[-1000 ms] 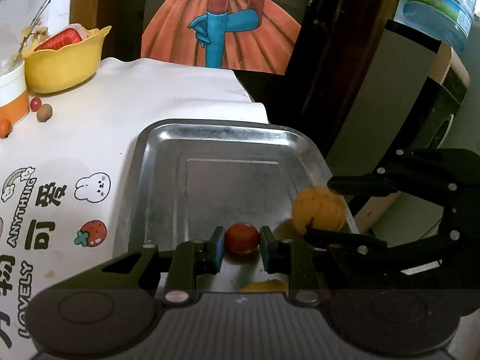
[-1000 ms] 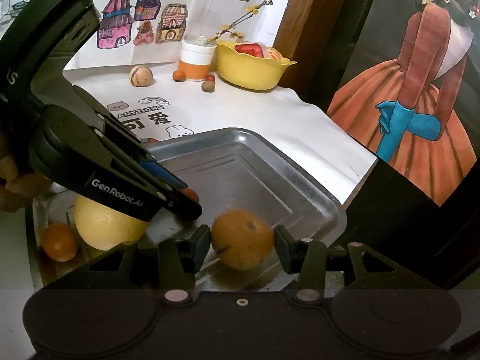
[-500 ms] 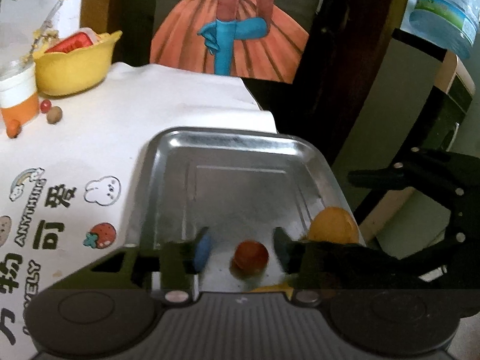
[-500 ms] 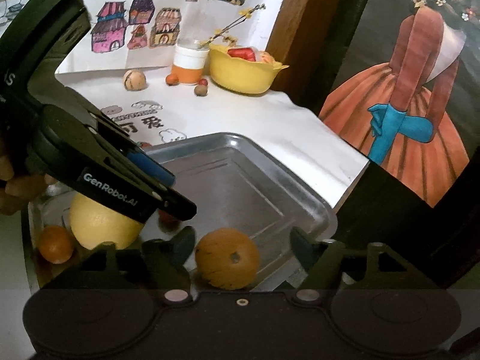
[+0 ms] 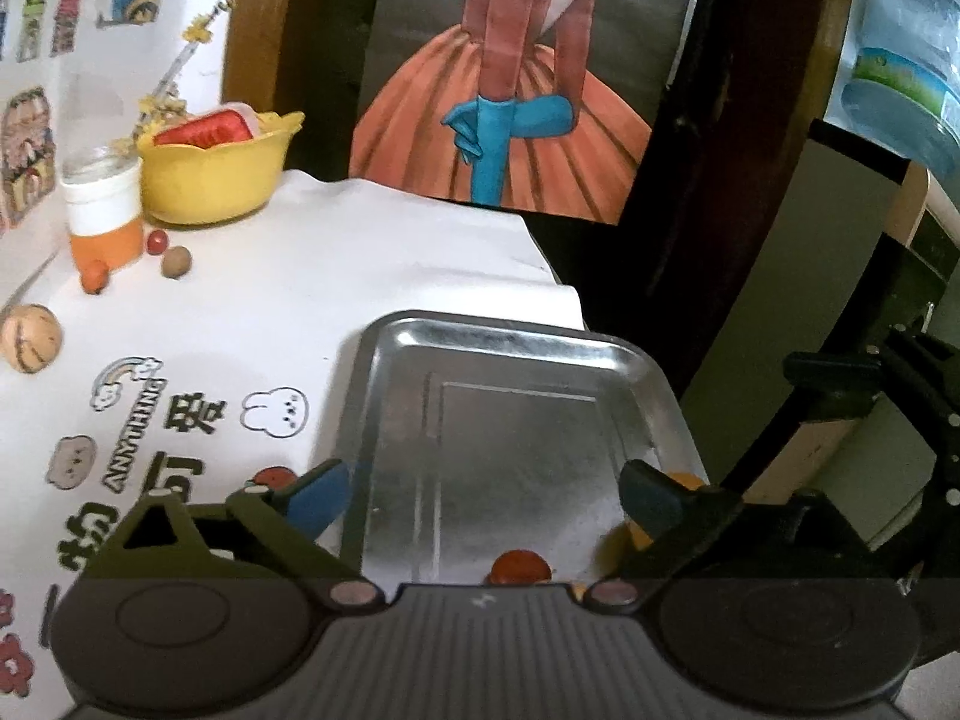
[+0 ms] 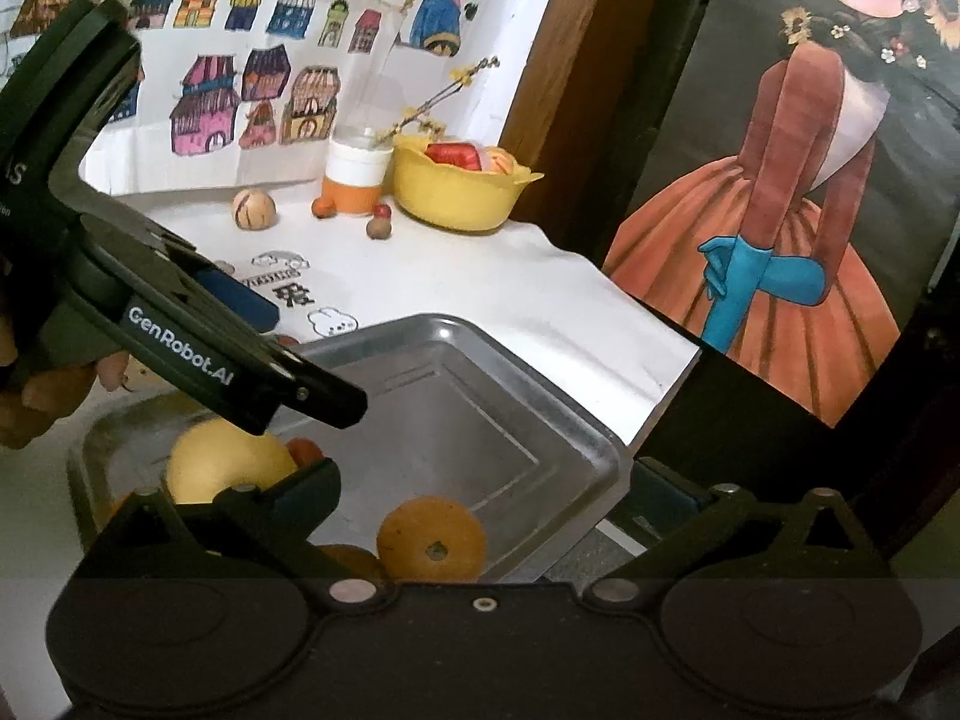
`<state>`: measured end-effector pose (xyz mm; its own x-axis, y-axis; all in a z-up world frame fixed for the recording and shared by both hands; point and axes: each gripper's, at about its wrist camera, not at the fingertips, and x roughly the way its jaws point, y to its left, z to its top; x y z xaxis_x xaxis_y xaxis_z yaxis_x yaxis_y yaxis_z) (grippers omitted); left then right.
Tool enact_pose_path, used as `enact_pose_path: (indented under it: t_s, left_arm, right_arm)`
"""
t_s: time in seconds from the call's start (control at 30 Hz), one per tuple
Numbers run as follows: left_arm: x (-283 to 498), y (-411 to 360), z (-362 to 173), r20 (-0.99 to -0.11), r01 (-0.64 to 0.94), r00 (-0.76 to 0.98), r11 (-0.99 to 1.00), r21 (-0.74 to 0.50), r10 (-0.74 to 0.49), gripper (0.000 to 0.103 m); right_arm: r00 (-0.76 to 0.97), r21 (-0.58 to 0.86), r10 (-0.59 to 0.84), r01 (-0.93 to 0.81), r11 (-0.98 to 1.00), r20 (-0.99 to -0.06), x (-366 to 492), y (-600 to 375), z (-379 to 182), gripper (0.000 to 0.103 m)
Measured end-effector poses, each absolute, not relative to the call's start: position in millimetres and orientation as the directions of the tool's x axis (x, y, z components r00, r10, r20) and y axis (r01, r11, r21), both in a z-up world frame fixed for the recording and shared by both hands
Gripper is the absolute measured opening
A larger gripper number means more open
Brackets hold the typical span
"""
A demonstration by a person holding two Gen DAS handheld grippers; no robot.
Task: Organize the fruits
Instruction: 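Open the left tool to drop the tomato into the tray while the right tool releases the orange, then move the left tool toward the tan round fruit while the right tool approaches the small brown nut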
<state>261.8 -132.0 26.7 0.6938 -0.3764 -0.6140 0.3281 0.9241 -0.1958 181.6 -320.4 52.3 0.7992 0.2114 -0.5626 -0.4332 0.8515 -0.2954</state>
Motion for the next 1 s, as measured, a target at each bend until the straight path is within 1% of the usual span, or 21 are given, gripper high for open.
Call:
enact_pose_path:
  t_s: [0.2,0.6,0.8,1.0]
  left_arm:
    - [235.5,-122.3,41.6,-0.587,0.315,0.729,0.934,-0.17,-0.353,0.102]
    - [159.2,-94.8,59.3,-0.569,0.275,0.762,0.95,-0.148,-0.309,0.102]
    - [120.4,-80.3,58.5,-0.58,0.239,0.777,0.967,-0.088,-0.245,0.102]
    - [109.5,-57.9,48.9,-0.619,0.197,0.757,0.976,-0.092,-0.211,0.102]
  right_arm:
    - [0.808,-0.285,0.215,-0.422,0.861,-0.548,156.3,-313.7,63.4,0.102]
    - [0.828,-0.281,0.212,-0.399,0.873,-0.519,75.4,-284.2,73.3,0.102]
    - [0.848,-0.255,0.208,-0.366,0.895,-0.487,36.7,-271.7,65.7,0.102]
    - [0.856,-0.194,0.203,-0.326,0.925,-0.475,27.3,-260.3,53.2,0.102]
